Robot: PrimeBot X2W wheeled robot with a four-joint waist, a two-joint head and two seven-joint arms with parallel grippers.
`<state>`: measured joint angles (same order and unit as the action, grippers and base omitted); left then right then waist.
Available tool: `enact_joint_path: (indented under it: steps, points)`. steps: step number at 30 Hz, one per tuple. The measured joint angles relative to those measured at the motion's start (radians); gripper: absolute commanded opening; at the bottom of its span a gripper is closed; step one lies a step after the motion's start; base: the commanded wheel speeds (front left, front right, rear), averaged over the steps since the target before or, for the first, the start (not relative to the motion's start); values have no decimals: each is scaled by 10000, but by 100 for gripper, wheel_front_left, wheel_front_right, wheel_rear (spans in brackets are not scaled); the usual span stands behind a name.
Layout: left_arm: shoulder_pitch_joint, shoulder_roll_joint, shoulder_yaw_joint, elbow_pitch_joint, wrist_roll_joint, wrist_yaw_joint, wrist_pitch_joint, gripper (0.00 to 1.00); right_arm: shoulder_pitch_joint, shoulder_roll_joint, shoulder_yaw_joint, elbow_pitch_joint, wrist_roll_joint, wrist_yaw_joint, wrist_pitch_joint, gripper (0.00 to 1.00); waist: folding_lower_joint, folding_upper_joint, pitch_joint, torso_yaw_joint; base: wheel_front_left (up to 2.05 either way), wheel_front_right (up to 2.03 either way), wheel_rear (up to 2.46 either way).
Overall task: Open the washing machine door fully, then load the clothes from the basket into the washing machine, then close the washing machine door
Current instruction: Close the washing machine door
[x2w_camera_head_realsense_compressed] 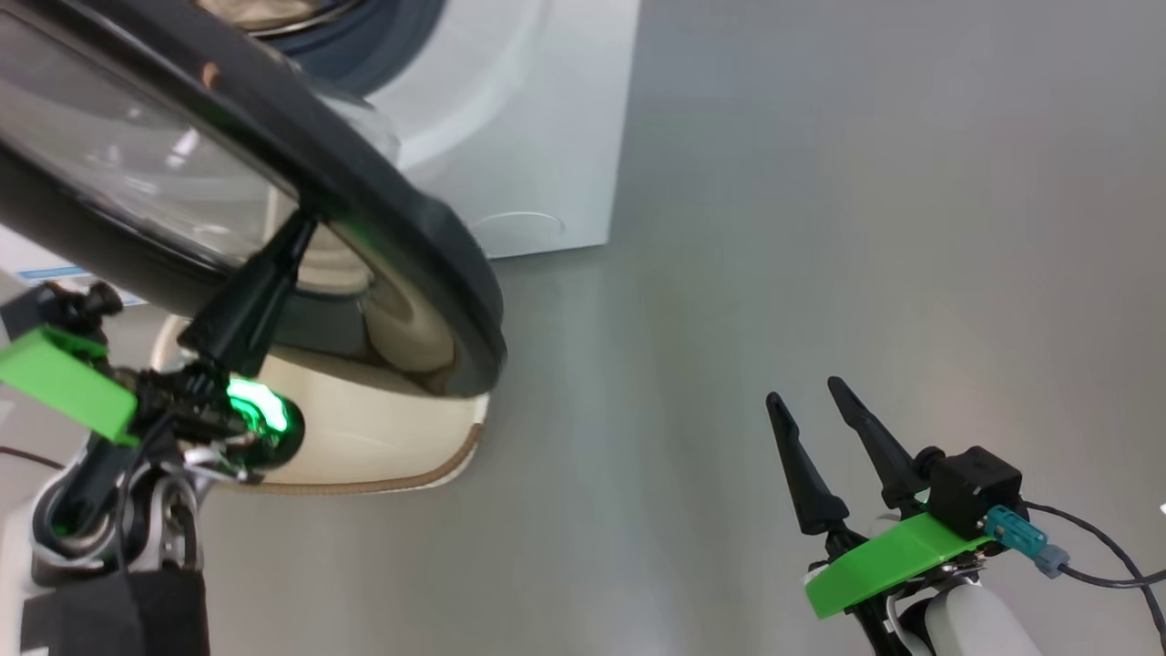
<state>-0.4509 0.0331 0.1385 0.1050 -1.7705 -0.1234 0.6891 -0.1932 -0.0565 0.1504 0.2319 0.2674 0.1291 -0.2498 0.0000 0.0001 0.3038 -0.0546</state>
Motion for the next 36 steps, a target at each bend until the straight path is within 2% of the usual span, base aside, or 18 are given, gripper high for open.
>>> enact_joint_path:
  steps: [15, 27, 32, 36]
  points:
    - [-903, -29, -29, 644, 560, 0, -974, 0, -128, 6, 12, -169, 370, 0, 0, 100, 0, 0, 460, -721, 0, 0, 0]
    - [-384, -105, 324, 673, 809, 0, -1965, 0, -109, 6, -35, -33, 508, 0, 0, 100, 0, 0, -239, -496, 0, 0, 0]
    - [18, -100, 665, 606, 1457, 0, -2750, 0, -74, 6, -75, 73, 508, 0, 0, 100, 0, 0, -549, -281, 0, 0, 0]
    - [335, -104, 702, 646, 1563, 0, -3396, 0, 81, 6, -128, 130, 502, 0, 0, 100, 0, 0, -834, -61, 0, 0, 0]
